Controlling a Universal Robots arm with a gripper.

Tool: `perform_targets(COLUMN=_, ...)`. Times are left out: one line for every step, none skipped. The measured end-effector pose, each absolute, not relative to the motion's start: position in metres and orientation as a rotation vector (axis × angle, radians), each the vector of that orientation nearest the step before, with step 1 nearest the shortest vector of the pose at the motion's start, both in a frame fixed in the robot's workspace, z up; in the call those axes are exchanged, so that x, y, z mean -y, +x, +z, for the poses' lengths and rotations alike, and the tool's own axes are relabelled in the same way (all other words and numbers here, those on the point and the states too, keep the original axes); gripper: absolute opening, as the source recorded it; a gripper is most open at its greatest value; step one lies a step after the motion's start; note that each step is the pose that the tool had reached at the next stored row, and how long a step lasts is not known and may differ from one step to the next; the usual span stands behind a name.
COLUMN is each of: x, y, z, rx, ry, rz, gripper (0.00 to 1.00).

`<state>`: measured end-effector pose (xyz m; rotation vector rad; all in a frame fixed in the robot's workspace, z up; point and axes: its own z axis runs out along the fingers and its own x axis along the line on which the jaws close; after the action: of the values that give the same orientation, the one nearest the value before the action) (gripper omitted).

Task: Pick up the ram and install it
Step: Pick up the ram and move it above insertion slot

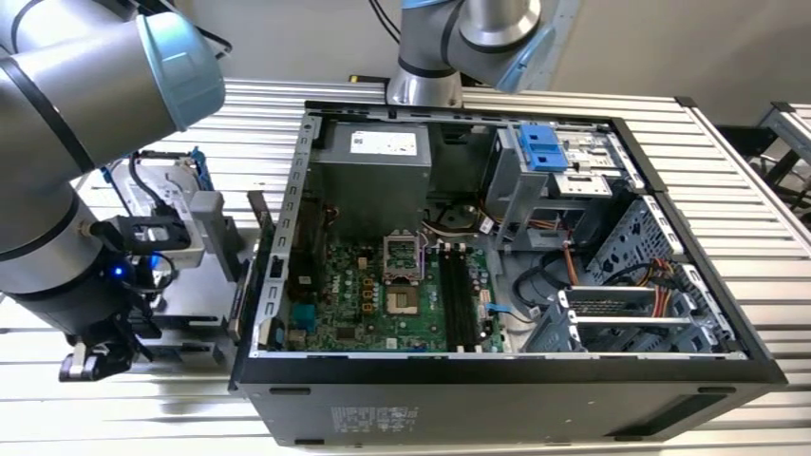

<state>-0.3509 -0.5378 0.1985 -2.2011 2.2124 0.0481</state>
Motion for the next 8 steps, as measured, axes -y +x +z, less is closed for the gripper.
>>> perform_targets(x=0.5377, y=-0.3509, z=0.1985, rx=-2.212, ry=-2.201, rz=0.048, gripper=0.0)
perform_targets(x=0.5376, y=-0.3509, z=0.1985, rx=-2.212, ry=-2.201, rz=0.048, gripper=0.0)
perform_targets(x=0.5376, y=-0.3509, z=0.1985, rx=-2.212, ry=-2.201, rz=0.048, gripper=0.0)
perform_targets(x=0.5375, y=-0.3509, z=0.1985, rx=-2.212, ry=-2.201, rz=0.048, gripper=0.0)
perform_targets(x=0.5374, y=-0.3509, z=0.1985, rx=-2.212, ry=-2.201, rz=0.048, gripper=0.0)
perform_targets(x=0.5373, y=-0.3509, z=0.1985, rx=-2.212, ry=-2.201, rz=0.048, gripper=0.0)
perform_targets(x=0.5372, y=-0.3509, z=0.1985, rx=-2.212, ry=-2.201, rz=0.048, gripper=0.0)
perform_targets(x=0.5372, y=-0.3509, z=0.1985, rx=-2.212, ry=-2.201, rz=0.048, gripper=0.0)
